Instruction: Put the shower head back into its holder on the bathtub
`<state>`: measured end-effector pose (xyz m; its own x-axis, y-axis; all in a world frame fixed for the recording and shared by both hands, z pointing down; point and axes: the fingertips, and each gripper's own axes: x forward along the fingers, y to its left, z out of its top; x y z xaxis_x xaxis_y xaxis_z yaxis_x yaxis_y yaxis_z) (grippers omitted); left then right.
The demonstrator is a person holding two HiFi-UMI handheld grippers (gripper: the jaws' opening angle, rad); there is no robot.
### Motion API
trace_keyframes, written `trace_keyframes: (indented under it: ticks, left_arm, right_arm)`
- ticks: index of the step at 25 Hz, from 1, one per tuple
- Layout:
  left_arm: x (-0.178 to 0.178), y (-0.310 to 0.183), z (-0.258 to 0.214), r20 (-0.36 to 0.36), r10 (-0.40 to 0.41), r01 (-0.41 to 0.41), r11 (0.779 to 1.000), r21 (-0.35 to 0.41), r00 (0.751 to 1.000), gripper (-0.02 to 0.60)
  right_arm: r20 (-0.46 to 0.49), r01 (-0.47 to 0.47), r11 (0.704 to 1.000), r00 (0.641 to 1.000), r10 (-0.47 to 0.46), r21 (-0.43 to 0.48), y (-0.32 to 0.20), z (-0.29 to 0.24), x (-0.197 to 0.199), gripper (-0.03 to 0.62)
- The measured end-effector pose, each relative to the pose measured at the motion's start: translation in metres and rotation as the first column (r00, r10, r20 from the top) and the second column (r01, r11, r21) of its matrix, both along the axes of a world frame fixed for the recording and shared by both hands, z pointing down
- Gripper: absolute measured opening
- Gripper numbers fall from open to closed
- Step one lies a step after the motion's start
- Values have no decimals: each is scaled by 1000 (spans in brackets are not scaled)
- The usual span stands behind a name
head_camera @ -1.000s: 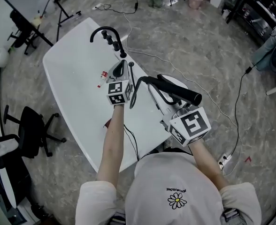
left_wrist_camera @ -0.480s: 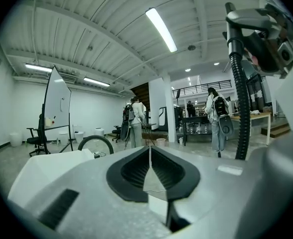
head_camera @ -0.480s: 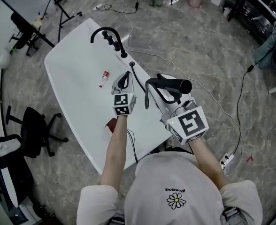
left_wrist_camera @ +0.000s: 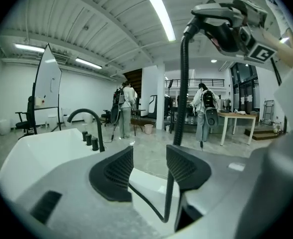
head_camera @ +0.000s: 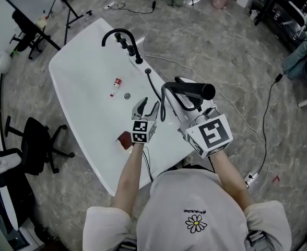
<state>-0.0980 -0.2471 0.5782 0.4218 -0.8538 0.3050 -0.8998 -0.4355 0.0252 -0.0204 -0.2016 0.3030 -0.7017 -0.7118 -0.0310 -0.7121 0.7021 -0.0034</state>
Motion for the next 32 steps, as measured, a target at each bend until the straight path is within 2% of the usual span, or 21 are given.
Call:
trace_keyframes:
  ticks: [4,10,12,14,17,18,24,26,28,32]
  left_arm:
    - [16,19,37,46,53,-50,996,-76,998,204]
    - [16,22,90,40,43,-34,977,-212,998,206]
    - [11,23,114,48,35,-20,960,-281,998,206]
    - [4,27,139,51,22,-2,932,-363,998,203]
    - [-5,34,169,74,16,21,882,-471,997,119]
    - [-6,34,175,84,17,26,873,-486,996,96]
    - [-9,26,193,82,-15,55,856,-515,997,64]
    - [-4,23,192,67,-15,48,853,-520,998,63]
    - [0,15,184,56,-32,55,864,-500,998,63]
    - [-5,-21,134,49,-85,97,928,-359,995,63]
  right_arm:
    - [-5,11,1000,1000,-11,22,-5,-6,-5,140]
    - [36,44,998,998,-46,42,-9,-34,-15,140]
    - [42,46,998,998,-49,50,-11,-42,-19,140]
    - [40,47,997,998,-50,60,-12,-49,-21,140]
    - [33,43,997,998,-45,72,-13,-56,-22,140]
    - [34,40,997,998,-43,71,-13,-58,-21,140]
    - [46,25,998,999,-28,62,-14,-63,-12,140]
    - [33,7,998,999,-9,62,-16,-63,-6,140]
    - [23,-10,998,1000,8,60,-18,-61,0,140]
    - [21,-38,997,999,37,71,-19,-67,7,140]
